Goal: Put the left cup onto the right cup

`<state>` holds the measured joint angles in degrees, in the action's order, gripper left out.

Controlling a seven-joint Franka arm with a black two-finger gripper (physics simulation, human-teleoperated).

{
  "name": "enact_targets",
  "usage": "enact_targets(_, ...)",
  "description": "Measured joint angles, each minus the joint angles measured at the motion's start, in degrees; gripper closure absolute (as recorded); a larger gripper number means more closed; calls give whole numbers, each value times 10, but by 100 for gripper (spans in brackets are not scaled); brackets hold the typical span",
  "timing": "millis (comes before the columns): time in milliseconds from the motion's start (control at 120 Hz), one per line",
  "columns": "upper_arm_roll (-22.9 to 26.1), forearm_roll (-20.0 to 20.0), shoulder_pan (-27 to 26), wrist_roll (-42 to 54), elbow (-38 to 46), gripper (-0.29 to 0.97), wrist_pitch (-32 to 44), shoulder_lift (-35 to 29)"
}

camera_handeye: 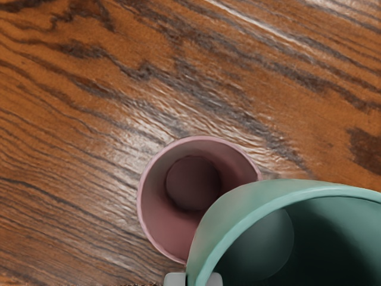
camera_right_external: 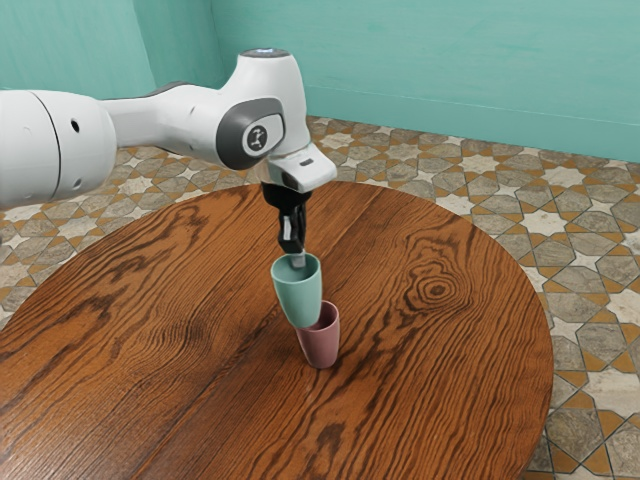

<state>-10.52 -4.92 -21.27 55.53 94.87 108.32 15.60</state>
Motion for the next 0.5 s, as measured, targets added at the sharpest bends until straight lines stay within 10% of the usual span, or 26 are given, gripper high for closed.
enact_targets(500, -2, 42, -1, -8, -33, 79, -17, 23)
